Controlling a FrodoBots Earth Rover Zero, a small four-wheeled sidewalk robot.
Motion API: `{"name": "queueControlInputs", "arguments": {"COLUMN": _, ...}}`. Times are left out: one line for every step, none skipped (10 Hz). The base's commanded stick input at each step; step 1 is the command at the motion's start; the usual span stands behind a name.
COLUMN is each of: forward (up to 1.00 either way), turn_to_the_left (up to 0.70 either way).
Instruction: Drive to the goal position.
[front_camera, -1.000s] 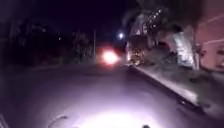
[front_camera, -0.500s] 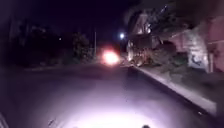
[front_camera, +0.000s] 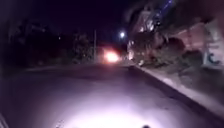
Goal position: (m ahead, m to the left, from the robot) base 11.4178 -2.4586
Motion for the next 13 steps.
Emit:
{"name": "queueControlInputs", "arguments": {"forward": 0.7, "turn_to_the_left": 0.33}}
{"name": "queueControlInputs", "arguments": {"forward": 0.7, "turn_to_the_left": 0.0}}
{"name": "queueControlInputs", "arguments": {"forward": 0.7, "turn_to_the_left": 0.0}}
{"name": "queueControlInputs", "arguments": {"forward": 0.7, "turn_to_the_left": 0.0}}
{"name": "queueControlInputs", "arguments": {"forward": 0.7, "turn_to_the_left": 0.0}}
{"name": "queueControlInputs", "arguments": {"forward": 0.7, "turn_to_the_left": 0.0}}
{"name": "queueControlInputs", "arguments": {"forward": 0.7, "turn_to_the_left": 0.0}}
{"name": "queueControlInputs", "arguments": {"forward": 0.7, "turn_to_the_left": 0.0}}
{"name": "queueControlInputs", "arguments": {"forward": 0.7, "turn_to_the_left": -0.14}}
{"name": "queueControlInputs", "arguments": {"forward": 0.7, "turn_to_the_left": -0.35}}
{"name": "queueControlInputs", "arguments": {"forward": 0.7, "turn_to_the_left": -0.35}}
{"name": "queueControlInputs", "arguments": {"forward": 0.7, "turn_to_the_left": -0.27}}
{"name": "queueControlInputs", "arguments": {"forward": 0.7, "turn_to_the_left": 0.0}}
